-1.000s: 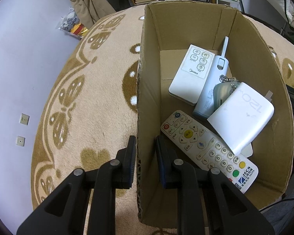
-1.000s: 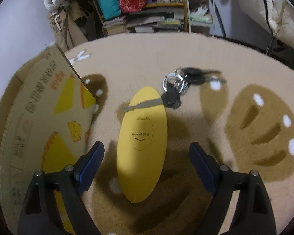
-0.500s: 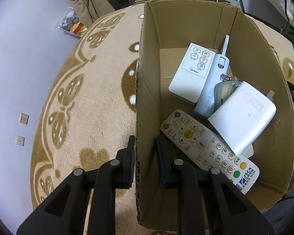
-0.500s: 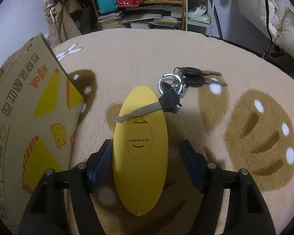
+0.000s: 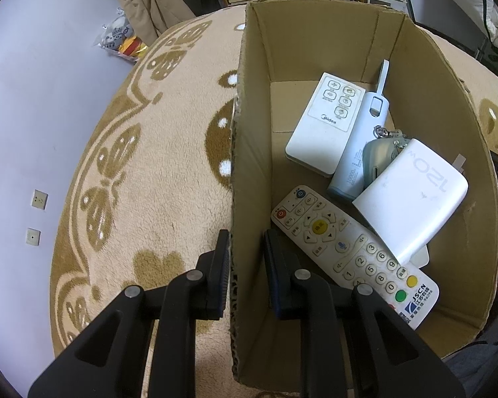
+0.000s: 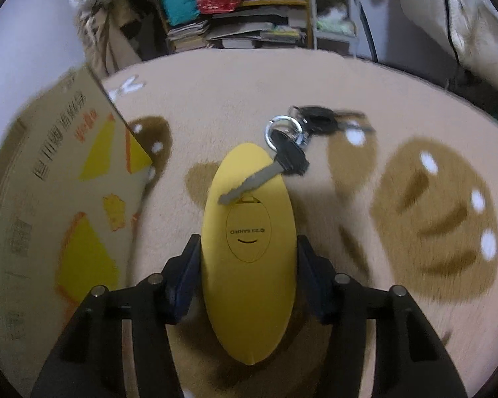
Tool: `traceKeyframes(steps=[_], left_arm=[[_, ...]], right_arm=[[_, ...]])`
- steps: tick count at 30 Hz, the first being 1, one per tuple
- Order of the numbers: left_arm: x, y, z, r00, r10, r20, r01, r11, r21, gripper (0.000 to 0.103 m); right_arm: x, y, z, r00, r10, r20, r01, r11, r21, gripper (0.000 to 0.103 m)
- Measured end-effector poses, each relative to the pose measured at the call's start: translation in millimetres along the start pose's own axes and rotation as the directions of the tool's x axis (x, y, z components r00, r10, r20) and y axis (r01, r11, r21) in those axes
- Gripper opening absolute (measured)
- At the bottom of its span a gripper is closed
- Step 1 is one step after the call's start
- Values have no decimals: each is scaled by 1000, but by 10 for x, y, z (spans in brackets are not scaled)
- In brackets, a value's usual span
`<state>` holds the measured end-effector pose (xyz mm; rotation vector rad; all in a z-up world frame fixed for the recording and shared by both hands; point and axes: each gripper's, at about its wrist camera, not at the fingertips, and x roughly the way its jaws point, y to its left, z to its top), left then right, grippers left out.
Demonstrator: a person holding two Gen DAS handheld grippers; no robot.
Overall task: Organize rigid objects
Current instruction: 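Carry the yellow plate into the box and release it upright inside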
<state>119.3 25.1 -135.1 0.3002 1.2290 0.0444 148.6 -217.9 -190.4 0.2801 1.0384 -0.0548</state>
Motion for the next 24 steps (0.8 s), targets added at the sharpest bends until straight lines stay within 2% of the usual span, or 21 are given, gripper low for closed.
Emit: traceKeyframes(steps=[3, 10, 16, 24], left_arm=[[0, 1, 0, 1000, 2, 1, -2, 1000, 2, 20], [3, -2, 5, 1000, -1, 1, 1, 1000, 0, 20], [3, -3, 5, 1000, -1, 0, 1, 1000, 0, 20], [6, 0, 4, 1000, -1, 0, 1, 1000, 0, 20]], right_arm=[[-165, -52, -8, 998, 54, 16, -55, 997, 55, 59], [-618, 92, 60, 987, 113, 117, -118, 993, 32, 59], [-899, 448, 116, 962, 209, 174, -200, 977, -68, 59], [-950, 912, -51, 944, 294, 148, -256, 938, -232, 59]])
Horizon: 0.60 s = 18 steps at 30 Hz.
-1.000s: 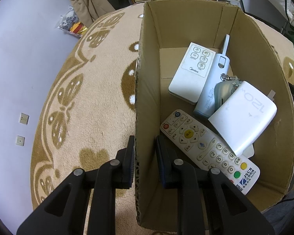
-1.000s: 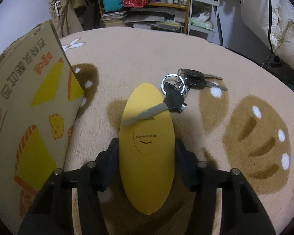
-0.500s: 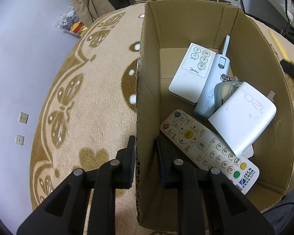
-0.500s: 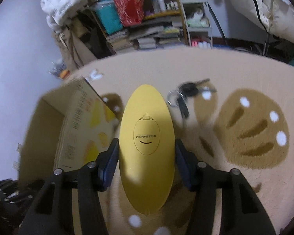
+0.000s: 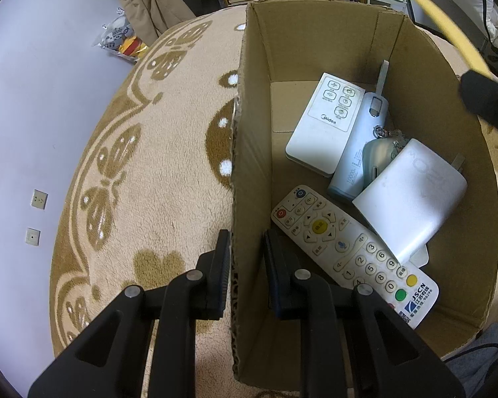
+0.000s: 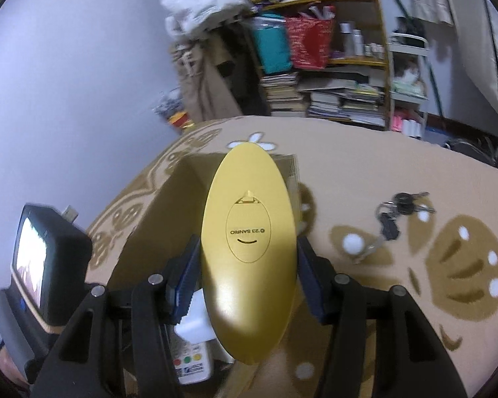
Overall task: Organize rigid objects
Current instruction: 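Carry the yellow plate into the box and release it upright inside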
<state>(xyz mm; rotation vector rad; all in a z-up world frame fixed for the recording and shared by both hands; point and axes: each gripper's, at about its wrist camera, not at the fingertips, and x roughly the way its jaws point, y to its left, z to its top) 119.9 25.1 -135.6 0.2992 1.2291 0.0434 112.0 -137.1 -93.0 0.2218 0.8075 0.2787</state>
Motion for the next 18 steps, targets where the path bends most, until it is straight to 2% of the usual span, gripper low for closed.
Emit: traceKeyframes(steps=[9, 18], left_arm=[[4, 1, 0, 1000, 1, 0, -1, 1000, 1, 20], [3, 1, -2, 1000, 1, 0, -1, 1000, 1, 20]], right_arm=[[38, 143, -62, 1000, 15, -24, -16, 997, -75, 59], [48, 141, -55, 999, 9, -34, -11, 997, -73, 60]])
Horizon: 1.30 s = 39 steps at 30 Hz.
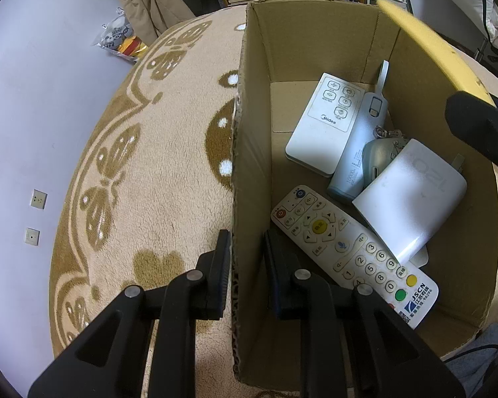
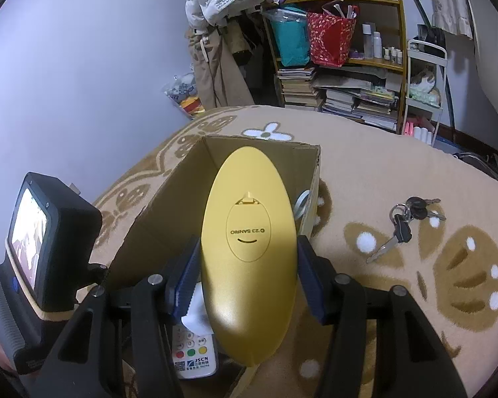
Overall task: Organize rigid objects
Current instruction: 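Carry the yellow plate into the box and release it upright inside, then move the right tool back to the keys and grasp the key ring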
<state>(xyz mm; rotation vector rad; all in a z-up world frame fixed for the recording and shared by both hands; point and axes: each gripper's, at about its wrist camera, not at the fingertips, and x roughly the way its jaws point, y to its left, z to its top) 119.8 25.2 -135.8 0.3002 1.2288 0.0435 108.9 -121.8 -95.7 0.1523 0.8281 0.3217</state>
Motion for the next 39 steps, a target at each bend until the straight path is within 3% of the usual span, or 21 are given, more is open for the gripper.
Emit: traceKeyframes(steps=[8, 11, 15, 24, 28, 39], left_arm=[[-1, -2, 1, 1000, -1, 0, 1, 1000, 0, 20], [2, -4, 2, 1000, 1, -1, -1, 1000, 0, 20], [7, 1, 3, 1000, 2, 0, -2, 1000, 1, 20], [29, -13, -8, 1000, 7, 1, -7, 1000, 6, 20], [27, -16, -9, 1000, 8, 2, -8, 1000, 6, 20], [44, -46, 7, 1000, 14, 0, -14, 1000, 7, 20]], right_arm=[[-6, 51, 3, 1000, 10, 5, -10, 1000, -5, 60], [-22, 51, 11, 1000, 13, 11, -13, 1000, -5, 73], [-95, -66, 48, 998, -31, 45, 31, 999, 15, 86], [-138, -607, 198, 982, -176, 72, 166, 978, 127, 88], [-17, -915, 296, 972, -230, 48, 220, 962, 162, 88], [633, -1711, 371, 937, -322, -134, 345, 911, 226, 88]])
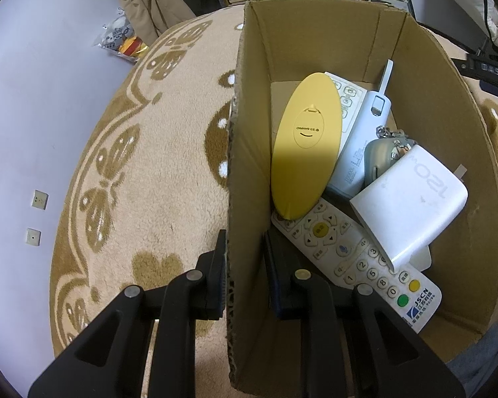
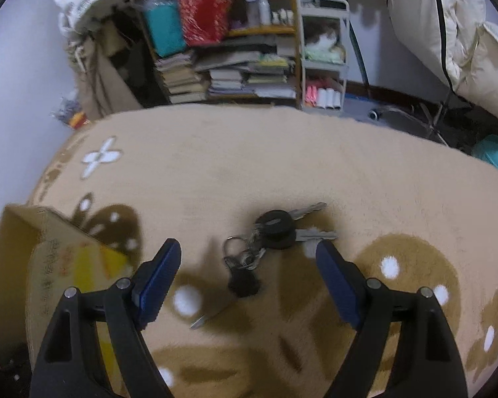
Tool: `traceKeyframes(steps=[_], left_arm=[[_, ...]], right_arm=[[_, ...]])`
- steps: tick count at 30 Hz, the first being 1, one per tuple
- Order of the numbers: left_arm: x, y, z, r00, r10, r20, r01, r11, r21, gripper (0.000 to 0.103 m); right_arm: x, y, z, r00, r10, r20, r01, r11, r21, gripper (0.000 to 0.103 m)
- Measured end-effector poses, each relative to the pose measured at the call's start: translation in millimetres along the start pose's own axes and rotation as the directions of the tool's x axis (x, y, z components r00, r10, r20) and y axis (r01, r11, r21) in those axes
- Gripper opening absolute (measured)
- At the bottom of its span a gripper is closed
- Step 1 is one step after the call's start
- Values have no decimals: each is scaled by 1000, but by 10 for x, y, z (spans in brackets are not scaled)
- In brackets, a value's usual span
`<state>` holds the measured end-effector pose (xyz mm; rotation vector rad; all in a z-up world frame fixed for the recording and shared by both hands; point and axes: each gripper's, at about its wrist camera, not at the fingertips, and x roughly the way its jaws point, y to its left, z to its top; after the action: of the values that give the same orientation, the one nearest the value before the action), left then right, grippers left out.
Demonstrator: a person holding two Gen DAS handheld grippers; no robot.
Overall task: Organize rigid objects
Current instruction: 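Move the right tool back to the keys and grasp the key ring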
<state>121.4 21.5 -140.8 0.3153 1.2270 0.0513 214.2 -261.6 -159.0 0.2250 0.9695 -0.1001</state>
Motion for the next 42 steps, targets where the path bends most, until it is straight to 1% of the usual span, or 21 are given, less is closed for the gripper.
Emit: traceKeyframes(steps=[5, 8, 11, 14, 16, 18, 19, 20, 21, 22, 23, 24, 26, 31, 34, 40, 41, 42], left_arm=[[20, -38, 6, 1000, 11, 1, -11, 1000, 11, 20], [34, -76, 16, 1000, 29, 3, -29, 999, 26, 20], [49, -68, 32, 1000, 23, 0, -23, 1000, 21, 20], [56, -56, 37, 1000, 17, -3, -17, 1000, 16, 20], [54, -50, 35, 1000, 14, -2, -14, 1000, 14, 20], [60, -42, 38, 1000, 9, -5, -9, 1000, 10, 20], [63, -38, 37, 1000, 8, -5, -7, 1000, 9, 20], [63, -37, 38, 1000, 7, -5, -7, 1000, 8, 20], [62, -39, 38, 1000, 9, -5, -8, 1000, 9, 20], [63, -36, 41, 1000, 9, -5, -9, 1000, 9, 20], [62, -35, 41, 1000, 8, -5, -8, 1000, 9, 20], [62, -33, 42, 1000, 7, -5, -7, 1000, 8, 20], [63, -37, 40, 1000, 5, -6, -5, 1000, 6, 20], [52, -39, 44, 1000, 1, -6, -1, 1000, 2, 20], [50, -24, 39, 1000, -9, -6, 9, 1000, -5, 20], [55, -17, 31, 1000, -6, -6, 6, 1000, -5, 20], [57, -17, 31, 1000, -5, -7, 5, 1000, -5, 20], [57, -16, 34, 1000, -5, -9, 5, 1000, -6, 20]], right_arm=[[286, -138, 24, 997, -32, -71, 33, 999, 10, 88], [416, -182, -14, 993, -5, -114, 9, 999, 33, 88], [454, -117, -46, 994, -32, -107, 31, 999, -7, 88], [491, -54, -76, 992, -73, -107, 70, 997, -35, 88], [518, -23, -73, 990, -98, -100, 93, 994, -53, 86], [508, -3, -79, 988, -120, -95, 116, 992, -53, 76], [490, 17, -79, 989, -118, -92, 113, 992, -57, 73], [472, 47, -85, 989, -120, -91, 113, 991, -72, 64], [452, 83, -92, 989, -118, -88, 110, 990, -92, 50], [431, 118, -103, 990, -115, -84, 105, 988, -109, 41], [417, 137, -111, 990, -111, -82, 101, 988, -117, 29], [404, 164, -122, 992, -101, -80, 90, 988, -126, 27], [386, 189, -148, 993, -100, -69, 90, 986, -138, 26], [170, 148, -201, 999, -46, -9, 45, 996, -77, 25], [17, 125, -239, 1000, 10, 16, -9, 999, -53, 25], [-253, 99, -395, 992, 101, 69, -103, 994, 27, 25], [-295, 84, -418, 987, 143, 73, -147, 988, 53, 25], [-331, 92, -433, 983, 168, 77, -173, 983, 64, 25]])
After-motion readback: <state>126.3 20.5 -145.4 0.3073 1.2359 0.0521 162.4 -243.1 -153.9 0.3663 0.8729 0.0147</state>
